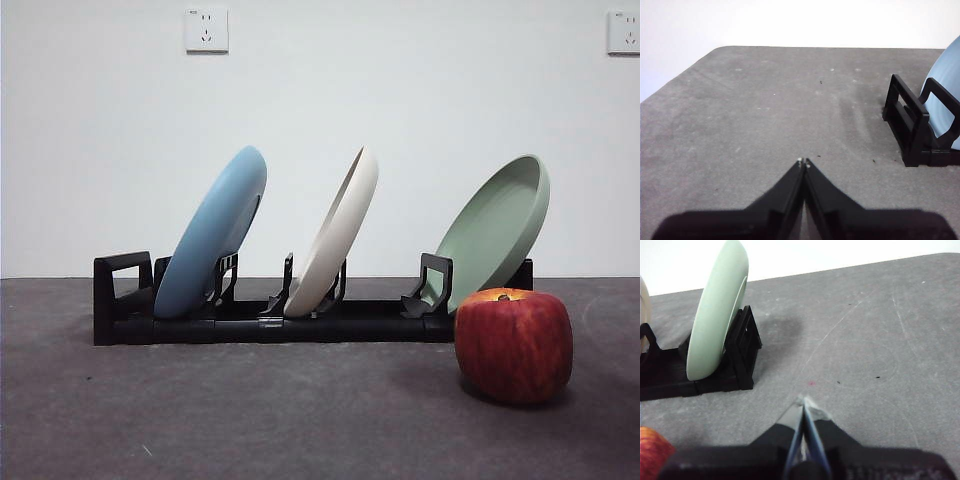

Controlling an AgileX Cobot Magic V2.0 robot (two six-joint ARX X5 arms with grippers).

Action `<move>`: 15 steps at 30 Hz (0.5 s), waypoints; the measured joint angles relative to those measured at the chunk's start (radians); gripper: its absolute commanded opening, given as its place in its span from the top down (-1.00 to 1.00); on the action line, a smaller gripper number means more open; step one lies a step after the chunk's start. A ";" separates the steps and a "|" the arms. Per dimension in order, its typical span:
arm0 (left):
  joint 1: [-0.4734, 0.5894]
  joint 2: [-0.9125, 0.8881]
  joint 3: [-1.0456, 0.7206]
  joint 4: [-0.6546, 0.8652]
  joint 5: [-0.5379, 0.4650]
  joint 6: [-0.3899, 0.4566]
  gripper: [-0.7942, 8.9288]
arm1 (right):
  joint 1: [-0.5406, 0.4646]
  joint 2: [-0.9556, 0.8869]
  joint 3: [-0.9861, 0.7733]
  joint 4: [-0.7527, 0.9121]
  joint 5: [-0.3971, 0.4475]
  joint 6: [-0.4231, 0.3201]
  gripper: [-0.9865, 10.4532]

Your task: Take the blue plate from the plate rack,put the plate on the table,take the apple from the table,put the apple in the plate

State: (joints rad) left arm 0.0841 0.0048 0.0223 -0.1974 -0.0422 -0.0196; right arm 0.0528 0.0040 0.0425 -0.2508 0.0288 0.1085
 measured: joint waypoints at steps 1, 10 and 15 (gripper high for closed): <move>0.000 0.000 0.000 0.000 0.001 0.000 0.84 | 0.000 0.000 0.000 0.000 0.000 0.000 0.85; 0.000 0.000 0.000 0.005 0.136 -0.024 0.85 | 0.000 0.000 0.000 0.005 -0.057 0.146 0.85; 0.000 0.007 0.028 -0.025 0.198 -0.101 0.85 | 0.000 0.016 0.028 -0.004 -0.142 0.219 0.85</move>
State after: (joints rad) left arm 0.0841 0.0116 0.0502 -0.2222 0.1555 -0.1211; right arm 0.0528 0.0196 0.0708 -0.2550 -0.1135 0.3279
